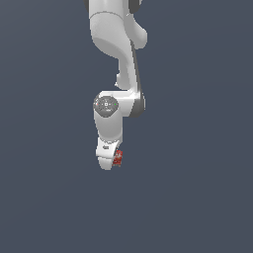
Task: Pick up the object and move it to a goal position.
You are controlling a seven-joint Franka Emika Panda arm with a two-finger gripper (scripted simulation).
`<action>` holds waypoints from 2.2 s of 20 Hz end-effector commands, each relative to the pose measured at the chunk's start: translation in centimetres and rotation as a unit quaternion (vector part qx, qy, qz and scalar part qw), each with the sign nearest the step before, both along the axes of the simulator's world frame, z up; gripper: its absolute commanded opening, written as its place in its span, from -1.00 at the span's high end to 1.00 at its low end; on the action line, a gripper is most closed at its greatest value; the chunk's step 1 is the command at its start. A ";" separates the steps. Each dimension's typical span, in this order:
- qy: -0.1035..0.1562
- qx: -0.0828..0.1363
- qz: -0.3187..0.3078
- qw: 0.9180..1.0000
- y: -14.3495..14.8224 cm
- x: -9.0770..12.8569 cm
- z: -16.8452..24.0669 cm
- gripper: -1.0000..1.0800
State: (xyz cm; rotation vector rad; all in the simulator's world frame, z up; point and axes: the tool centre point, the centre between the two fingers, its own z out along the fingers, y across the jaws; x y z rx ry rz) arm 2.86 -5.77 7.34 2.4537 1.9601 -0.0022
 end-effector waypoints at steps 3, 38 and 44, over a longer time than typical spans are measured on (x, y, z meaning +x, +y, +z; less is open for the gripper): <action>0.000 0.001 0.030 1.000 -0.5 0.0 -0.5 -0.92; 0.000 0.001 0.049 0.999 -0.9 0.0 -5.8 1.00; 0.000 0.001 0.049 0.999 -1.2 -0.2 -5.6 1.00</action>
